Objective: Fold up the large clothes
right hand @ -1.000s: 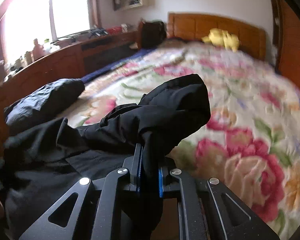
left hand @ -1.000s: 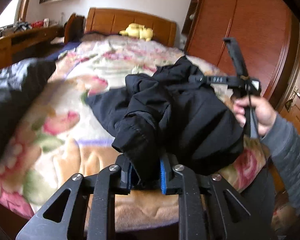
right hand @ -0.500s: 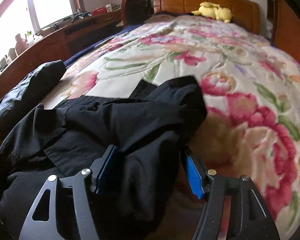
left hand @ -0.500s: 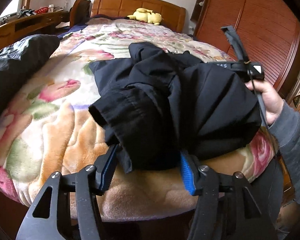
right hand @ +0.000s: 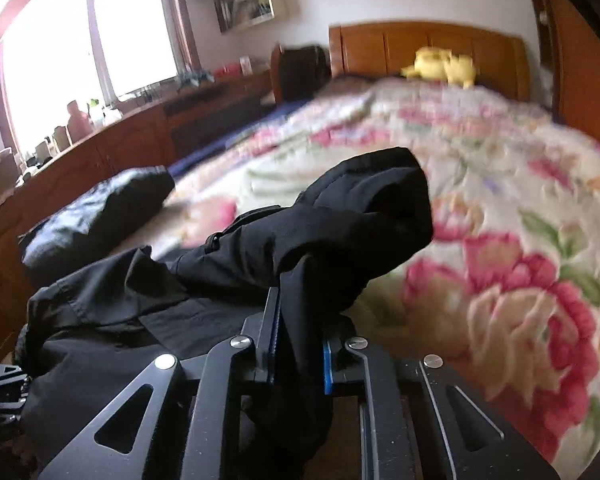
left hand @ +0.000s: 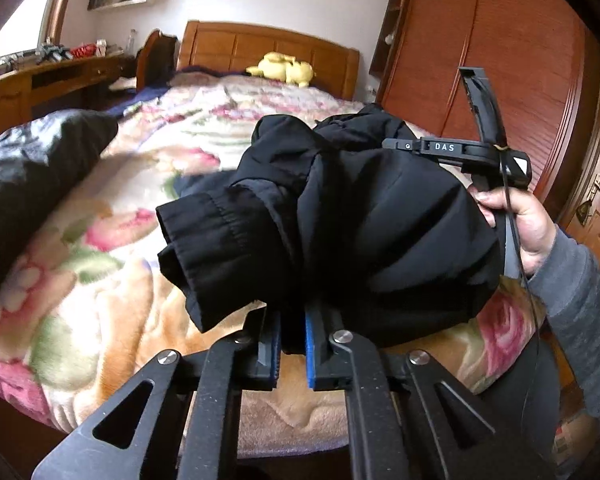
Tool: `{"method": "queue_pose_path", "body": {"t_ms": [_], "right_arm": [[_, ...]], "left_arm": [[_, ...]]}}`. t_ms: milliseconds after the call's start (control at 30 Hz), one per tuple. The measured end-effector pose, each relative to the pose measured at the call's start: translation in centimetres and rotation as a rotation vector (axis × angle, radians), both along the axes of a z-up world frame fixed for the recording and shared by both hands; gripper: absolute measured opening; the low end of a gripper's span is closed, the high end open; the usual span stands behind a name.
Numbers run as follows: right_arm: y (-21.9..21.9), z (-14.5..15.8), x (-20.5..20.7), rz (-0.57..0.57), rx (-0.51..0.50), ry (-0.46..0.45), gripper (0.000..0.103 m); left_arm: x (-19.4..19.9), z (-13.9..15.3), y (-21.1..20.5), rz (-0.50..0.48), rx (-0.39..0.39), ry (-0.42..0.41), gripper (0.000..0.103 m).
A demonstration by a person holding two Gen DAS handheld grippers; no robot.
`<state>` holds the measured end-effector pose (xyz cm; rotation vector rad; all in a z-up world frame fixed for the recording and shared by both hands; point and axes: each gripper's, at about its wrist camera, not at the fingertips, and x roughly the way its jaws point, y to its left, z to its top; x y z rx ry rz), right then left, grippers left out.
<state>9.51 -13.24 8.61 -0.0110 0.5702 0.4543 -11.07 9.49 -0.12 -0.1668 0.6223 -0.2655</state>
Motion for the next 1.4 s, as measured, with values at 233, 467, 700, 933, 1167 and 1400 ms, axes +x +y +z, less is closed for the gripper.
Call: {"method": "queue_pose_path", "body": {"t_ms": [233, 467, 700, 933, 1167, 1400], "right_arm": [[2.4, 2.7, -0.1, 0.036, -0.006, -0.065, 0.014], [8.7, 6.1, 0.9, 0.091, -0.02, -0.152, 0.013], [18.7, 9.6, 4.3, 0.183, -0.022, -0.215, 0.013], [29.7, 10.1, 8.2, 0.294, -0.005, -0.266, 0.012], [38.9, 3.1, 12.7, 0.357, -0.015, -0.127, 0.014], [37.7, -2.0, 17.2, 0.337, -0.049, 0.007, 0.058]], "left_arm": [[0.1, 3.6, 3.6, 0.05, 0.0, -0.108, 0.008], [1.4, 7.4, 9.2, 0.116, 0.085, -0.204, 0.008], [3.1, 10.5, 18.1, 0.237, 0.177, -0.25, 0.008], [3.5, 11.6, 28.3, 0.397, 0.259, -0.243, 0.008], [4.2, 6.5, 36.9, 0.553, 0.295, -0.101, 0.008], [3.5, 3.6, 38.1, 0.558, 0.239, -0.051, 0.014]]}}
